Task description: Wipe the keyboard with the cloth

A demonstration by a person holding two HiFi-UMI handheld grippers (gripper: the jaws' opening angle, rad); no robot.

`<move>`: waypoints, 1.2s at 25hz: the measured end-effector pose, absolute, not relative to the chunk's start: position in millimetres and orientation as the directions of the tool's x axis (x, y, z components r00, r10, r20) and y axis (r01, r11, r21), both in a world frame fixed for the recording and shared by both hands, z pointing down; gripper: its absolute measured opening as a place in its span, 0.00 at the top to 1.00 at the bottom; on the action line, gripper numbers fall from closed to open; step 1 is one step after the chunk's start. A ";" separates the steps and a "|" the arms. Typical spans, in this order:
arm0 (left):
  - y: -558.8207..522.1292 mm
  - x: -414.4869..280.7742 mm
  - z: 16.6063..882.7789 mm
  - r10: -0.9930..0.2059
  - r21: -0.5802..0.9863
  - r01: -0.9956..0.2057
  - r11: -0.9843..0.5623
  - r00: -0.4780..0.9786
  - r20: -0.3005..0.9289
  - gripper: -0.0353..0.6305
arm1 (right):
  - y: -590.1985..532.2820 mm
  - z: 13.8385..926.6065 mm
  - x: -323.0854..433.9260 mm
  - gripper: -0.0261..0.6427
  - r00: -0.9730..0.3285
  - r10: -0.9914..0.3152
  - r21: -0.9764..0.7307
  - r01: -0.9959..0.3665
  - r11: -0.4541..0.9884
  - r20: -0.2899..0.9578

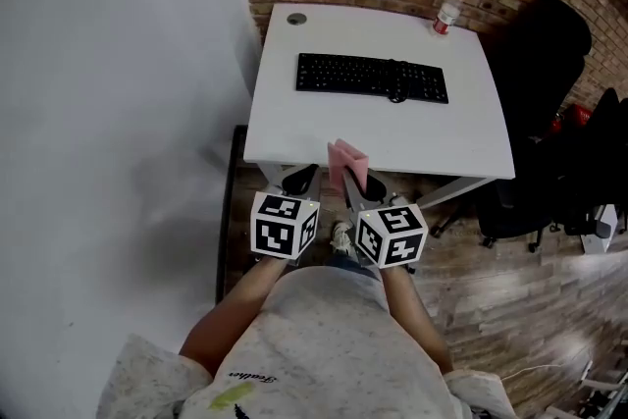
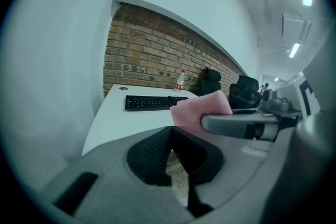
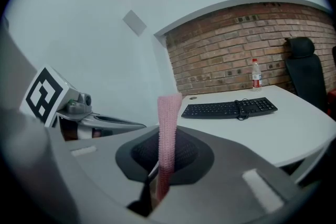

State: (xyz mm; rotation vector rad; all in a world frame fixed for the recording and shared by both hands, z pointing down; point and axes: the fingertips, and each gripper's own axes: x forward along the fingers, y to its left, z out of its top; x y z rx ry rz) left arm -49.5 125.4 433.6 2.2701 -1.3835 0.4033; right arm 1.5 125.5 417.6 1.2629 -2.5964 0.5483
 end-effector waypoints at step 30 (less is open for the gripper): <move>-24.9 -109.9 472.4 -0.803 0.222 -0.975 0.013 0.122 0.584 0.97 | -68.3 479.9 -84.5 0.93 -0.801 -0.380 -0.190 -0.508 0.840 0.462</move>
